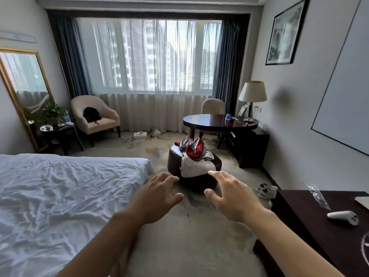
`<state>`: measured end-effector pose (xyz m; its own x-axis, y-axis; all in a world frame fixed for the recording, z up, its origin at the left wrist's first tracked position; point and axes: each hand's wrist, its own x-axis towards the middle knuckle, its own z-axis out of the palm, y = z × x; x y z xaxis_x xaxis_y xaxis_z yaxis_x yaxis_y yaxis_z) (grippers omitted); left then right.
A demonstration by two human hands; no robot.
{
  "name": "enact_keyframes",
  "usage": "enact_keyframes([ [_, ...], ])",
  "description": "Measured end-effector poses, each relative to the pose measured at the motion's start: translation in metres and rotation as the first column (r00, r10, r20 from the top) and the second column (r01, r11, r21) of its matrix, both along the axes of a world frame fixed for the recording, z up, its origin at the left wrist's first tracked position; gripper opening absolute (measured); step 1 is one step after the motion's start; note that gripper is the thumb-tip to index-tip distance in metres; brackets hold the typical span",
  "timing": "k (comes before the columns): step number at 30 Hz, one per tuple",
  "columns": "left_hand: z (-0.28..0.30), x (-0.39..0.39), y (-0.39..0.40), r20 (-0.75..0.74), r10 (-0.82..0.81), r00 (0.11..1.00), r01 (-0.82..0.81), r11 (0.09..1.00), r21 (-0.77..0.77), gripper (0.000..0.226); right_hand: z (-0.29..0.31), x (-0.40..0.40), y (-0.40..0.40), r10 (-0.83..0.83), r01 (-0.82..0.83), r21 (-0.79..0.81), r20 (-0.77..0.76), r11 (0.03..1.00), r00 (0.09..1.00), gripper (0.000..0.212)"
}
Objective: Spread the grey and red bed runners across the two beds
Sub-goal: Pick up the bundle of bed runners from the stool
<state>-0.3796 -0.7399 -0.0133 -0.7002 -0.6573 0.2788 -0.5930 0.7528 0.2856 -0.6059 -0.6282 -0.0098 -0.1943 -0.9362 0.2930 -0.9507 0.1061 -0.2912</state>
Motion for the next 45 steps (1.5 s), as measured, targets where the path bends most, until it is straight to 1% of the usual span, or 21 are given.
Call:
enact_keyframes([
  [2, -0.004, -0.028, -0.047, 0.002, 0.008, 1.000, -0.008, 1.000, 0.010, 0.058, -0.007, -0.028, -0.050, 0.006, -0.006, 0.004, 0.026, 1.000, 1.000, 0.064],
  [8, -0.010, -0.102, -0.174, 0.015, 0.017, 1.000, -0.018, 0.998, 0.058, 0.060, -0.010, -0.099, -0.181, 0.009, -0.009, 0.034, 0.015, 0.999, 1.000, 0.064],
  [13, -0.017, -0.157, -0.284, 0.017, 0.004, 1.000, -0.005, 0.998, 0.063, 0.064, -0.011, -0.152, -0.289, 0.016, -0.016, 0.041, 0.002, 0.999, 1.000, 0.064],
  [17, -0.028, -0.196, -0.370, 0.009, -0.027, 1.000, 0.027, 0.999, 0.044, 0.065, -0.022, -0.184, -0.373, 0.005, -0.004, 0.042, -0.015, 0.999, 1.000, 0.064],
  [20, -0.037, -0.228, -0.449, 0.015, -0.057, 0.998, 0.056, 0.997, 0.060, 0.062, -0.032, -0.208, -0.446, -0.018, 0.017, 0.073, 0.011, 0.997, 1.000, 0.064],
  [23, -0.036, -0.256, -0.515, 0.037, -0.087, 0.996, 0.084, 0.994, 0.065, 0.061, -0.035, -0.231, -0.512, -0.021, 0.020, 0.090, 0.009, 0.996, 1.000, 0.064],
  [29, -0.034, -0.315, -0.640, 0.030, -0.107, 0.994, 0.105, 0.992, 0.065, 0.061, -0.044, -0.285, -0.634, -0.031, 0.030, 0.097, 0.017, 0.995, 0.999, 0.066],
  [35, -0.051, -0.388, -0.776, 0.061, -0.073, 0.995, 0.069, 0.995, 0.070, 0.058, -0.064, -0.362, -0.776, -0.030, 0.027, 0.084, 0.032, 0.996, 0.999, 0.063],
  [39, -0.054, -0.439, -0.867, 0.109, -0.054, 0.993, 0.042, 0.993, 0.107, 0.058, -0.071, -0.415, -0.873, -0.018, 0.012, 0.106, 0.056, 0.994, 0.998, 0.061],
  [45, -0.052, -0.503, -0.985, 0.089, -0.054, 0.995, 0.043, 0.991, 0.123, 0.059, -0.072, -0.479, -0.995, -0.014, 0.003, 0.168, 0.064, 0.986, 0.998, 0.058],
])
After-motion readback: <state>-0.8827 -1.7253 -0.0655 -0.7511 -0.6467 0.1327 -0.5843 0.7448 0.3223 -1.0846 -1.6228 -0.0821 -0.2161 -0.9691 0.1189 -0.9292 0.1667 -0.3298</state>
